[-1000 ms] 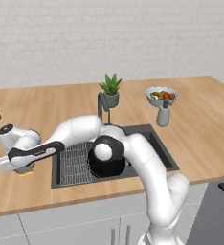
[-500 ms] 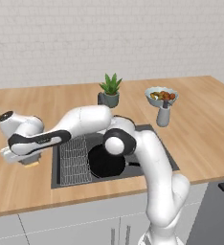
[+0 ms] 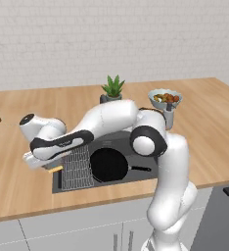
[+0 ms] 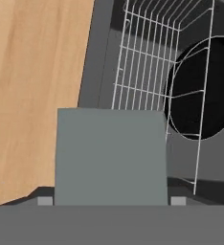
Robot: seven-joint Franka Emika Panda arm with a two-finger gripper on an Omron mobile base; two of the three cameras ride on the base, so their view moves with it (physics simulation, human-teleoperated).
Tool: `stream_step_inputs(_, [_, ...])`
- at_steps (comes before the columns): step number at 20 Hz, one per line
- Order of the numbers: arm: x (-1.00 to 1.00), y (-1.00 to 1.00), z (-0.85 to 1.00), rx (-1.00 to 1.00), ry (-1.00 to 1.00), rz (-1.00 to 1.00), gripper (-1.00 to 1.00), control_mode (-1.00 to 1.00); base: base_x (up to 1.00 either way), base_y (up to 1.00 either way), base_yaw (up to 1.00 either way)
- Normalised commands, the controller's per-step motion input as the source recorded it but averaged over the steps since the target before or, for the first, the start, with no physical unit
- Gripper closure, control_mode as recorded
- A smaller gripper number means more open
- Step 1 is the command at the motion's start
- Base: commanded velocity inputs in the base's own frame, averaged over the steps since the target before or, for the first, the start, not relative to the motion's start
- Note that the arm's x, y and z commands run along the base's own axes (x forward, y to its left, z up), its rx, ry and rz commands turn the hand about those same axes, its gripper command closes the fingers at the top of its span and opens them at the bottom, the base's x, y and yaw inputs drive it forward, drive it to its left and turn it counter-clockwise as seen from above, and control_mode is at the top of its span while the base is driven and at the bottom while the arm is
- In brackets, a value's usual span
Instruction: Pick the pan and sponge and place them into the sink. Then turn on the water.
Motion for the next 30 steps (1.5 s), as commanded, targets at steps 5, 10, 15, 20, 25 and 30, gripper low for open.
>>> stream_step_inputs(5, [0.0,-1.0,0.0,0.0,0.0,-0.02,1.0,-1.0,0.0,0.0,0.0])
stream_step_inputs(10, [0.12,-1.0,0.03,0.02,0.0,-0.02,1.0,-1.0,0.0,0.0,0.0])
stream_step_inputs(15, [0.25,-1.0,0.02,0.08,-0.01,0.0,1.0,-1.0,0.0,0.0,0.0])
stream_step_inputs(20, [0.27,-1.0,0.0,0.15,-0.05,0.04,1.0,-1.0,0.0,0.0,0.0])
stream_step_inputs(25, [0.24,-0.99,0.0,0.16,-0.11,0.14,1.0,-1.0,0.0,0.0,0.0])
stream_step_inputs(30, [0.46,-0.58,-0.09,0.11,-0.14,0.16,1.0,-1.0,0.0,0.0,0.0])
